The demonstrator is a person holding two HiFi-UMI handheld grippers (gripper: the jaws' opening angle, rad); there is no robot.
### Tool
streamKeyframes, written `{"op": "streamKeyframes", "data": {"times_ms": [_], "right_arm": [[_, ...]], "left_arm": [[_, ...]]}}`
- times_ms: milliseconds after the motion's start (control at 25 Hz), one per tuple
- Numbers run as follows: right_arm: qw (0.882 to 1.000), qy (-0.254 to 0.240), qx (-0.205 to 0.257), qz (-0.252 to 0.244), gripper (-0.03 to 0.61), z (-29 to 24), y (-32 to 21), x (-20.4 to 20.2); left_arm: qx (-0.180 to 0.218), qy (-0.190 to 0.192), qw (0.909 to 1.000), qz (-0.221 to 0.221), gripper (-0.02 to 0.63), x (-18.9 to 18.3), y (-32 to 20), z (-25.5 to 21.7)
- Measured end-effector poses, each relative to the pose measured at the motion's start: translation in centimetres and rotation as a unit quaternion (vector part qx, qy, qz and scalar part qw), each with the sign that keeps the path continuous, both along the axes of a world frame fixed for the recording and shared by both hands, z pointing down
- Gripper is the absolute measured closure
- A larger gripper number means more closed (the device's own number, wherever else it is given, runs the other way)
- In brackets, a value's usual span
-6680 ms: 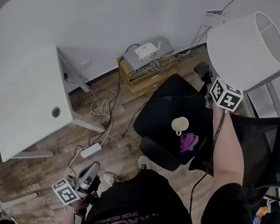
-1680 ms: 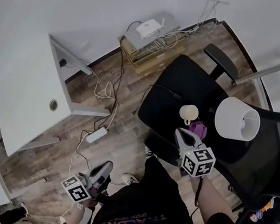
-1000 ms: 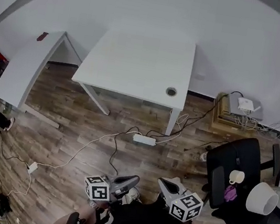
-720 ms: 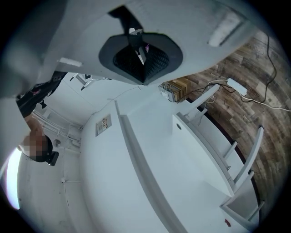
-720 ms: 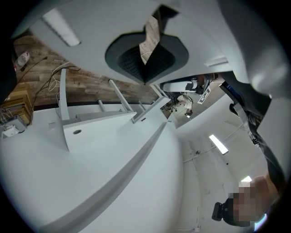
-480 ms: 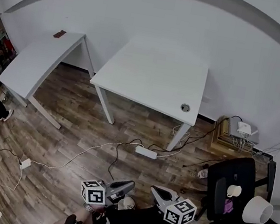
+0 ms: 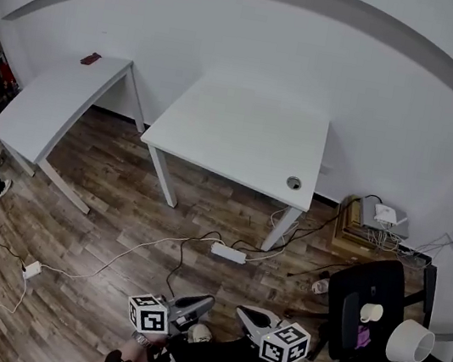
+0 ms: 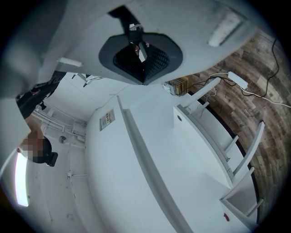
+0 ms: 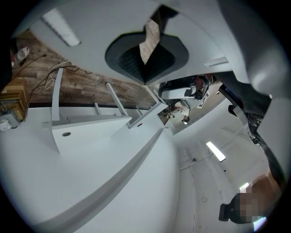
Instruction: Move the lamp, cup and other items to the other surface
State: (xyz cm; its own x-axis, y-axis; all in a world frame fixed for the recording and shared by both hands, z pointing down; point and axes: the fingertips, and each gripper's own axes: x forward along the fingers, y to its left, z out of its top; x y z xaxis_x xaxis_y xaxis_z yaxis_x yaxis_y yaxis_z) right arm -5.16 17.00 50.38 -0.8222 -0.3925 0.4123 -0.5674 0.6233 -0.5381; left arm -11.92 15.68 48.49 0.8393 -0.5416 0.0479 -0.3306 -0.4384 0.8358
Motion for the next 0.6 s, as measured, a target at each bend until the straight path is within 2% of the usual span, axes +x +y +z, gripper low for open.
{"op": "streamKeyframes", "data": {"times_ms": [600], "right_arm": [[1.000, -0.005, -0.001, 0.006, 0.574, 0.1, 0.8, 0.6]], "left_arm": [[-0.003, 0.010, 0.9999, 0.005, 0.617, 0.7, 0.8, 0.2]]}}
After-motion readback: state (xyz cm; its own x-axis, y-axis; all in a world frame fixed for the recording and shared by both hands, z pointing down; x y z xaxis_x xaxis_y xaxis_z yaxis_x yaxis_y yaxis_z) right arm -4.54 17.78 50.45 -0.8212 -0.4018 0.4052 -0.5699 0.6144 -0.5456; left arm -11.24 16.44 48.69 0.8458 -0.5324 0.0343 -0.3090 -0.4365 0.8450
